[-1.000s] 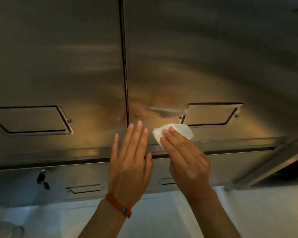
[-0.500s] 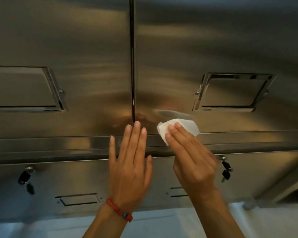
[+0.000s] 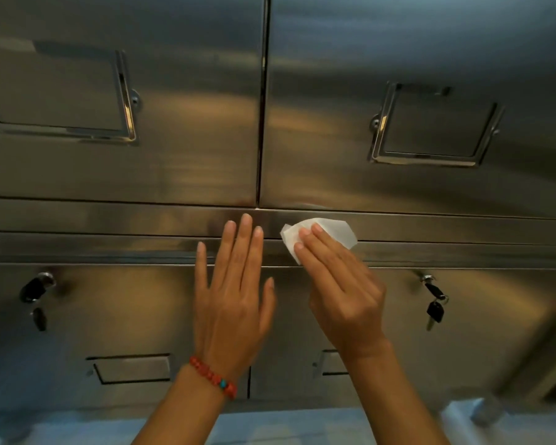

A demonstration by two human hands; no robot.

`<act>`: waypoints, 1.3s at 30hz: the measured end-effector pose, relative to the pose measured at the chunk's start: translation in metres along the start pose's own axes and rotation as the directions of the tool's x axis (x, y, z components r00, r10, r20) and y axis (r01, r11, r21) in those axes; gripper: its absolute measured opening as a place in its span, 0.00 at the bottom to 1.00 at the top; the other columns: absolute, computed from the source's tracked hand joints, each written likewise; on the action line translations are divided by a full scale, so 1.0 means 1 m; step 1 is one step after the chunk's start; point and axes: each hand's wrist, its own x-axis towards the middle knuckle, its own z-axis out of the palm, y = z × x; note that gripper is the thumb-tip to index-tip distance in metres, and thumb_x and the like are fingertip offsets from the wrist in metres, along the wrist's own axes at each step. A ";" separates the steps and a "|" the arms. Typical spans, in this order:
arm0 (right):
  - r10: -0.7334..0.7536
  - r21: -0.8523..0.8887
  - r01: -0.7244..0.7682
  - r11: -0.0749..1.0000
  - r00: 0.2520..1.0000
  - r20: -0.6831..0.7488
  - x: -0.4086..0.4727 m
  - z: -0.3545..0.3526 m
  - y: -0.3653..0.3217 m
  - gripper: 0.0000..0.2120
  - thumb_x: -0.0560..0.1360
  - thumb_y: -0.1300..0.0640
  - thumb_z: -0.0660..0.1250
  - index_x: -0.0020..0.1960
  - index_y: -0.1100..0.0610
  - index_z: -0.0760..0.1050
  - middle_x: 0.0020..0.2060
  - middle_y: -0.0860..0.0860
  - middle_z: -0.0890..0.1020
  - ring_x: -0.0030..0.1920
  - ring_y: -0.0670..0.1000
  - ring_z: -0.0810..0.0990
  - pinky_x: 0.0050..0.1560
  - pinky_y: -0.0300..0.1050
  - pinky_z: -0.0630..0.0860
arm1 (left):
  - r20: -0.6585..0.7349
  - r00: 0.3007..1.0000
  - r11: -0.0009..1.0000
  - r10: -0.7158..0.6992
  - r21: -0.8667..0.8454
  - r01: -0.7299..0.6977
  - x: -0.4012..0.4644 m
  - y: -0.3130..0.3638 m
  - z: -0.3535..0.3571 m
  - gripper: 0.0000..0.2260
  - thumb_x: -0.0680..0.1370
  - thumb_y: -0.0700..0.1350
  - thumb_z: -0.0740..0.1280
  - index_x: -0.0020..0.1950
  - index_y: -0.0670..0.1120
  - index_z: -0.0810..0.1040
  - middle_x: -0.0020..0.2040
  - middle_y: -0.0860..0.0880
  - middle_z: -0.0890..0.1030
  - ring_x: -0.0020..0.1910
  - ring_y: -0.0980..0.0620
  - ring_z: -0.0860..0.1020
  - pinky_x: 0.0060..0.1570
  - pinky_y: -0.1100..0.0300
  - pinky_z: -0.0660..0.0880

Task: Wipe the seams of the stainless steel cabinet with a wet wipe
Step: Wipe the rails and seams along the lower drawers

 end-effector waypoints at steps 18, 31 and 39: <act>0.091 0.026 -0.092 0.995 0.995 0.026 -0.014 0.032 -0.012 0.18 0.61 0.76 0.75 0.49 0.65 0.82 0.51 0.59 0.82 0.55 0.55 0.81 0.57 0.49 0.77 | 0.073 0.996 0.999 0.046 -0.006 -0.045 -0.014 -0.035 0.026 0.25 0.76 0.45 0.55 0.72 0.39 0.59 0.72 0.40 0.62 0.73 0.46 0.58 0.69 0.40 0.56; 0.110 0.034 -0.108 0.994 0.993 -0.049 -0.022 0.050 -0.022 0.11 0.71 0.72 0.67 0.52 0.65 0.81 0.53 0.60 0.81 0.57 0.56 0.80 0.55 0.49 0.79 | -0.027 0.998 0.999 0.048 -0.002 -0.049 -0.017 -0.037 0.041 0.24 0.78 0.44 0.56 0.73 0.39 0.57 0.75 0.47 0.51 0.76 0.51 0.47 0.70 0.40 0.52; 0.031 0.010 -0.030 0.999 0.999 -0.029 -0.023 0.047 -0.017 0.09 0.73 0.68 0.69 0.53 0.65 0.81 0.54 0.59 0.81 0.58 0.55 0.79 0.56 0.49 0.78 | -0.021 0.998 0.998 0.055 -0.005 -0.056 -0.014 -0.038 0.036 0.22 0.77 0.43 0.56 0.70 0.39 0.64 0.71 0.43 0.62 0.76 0.52 0.47 0.68 0.41 0.54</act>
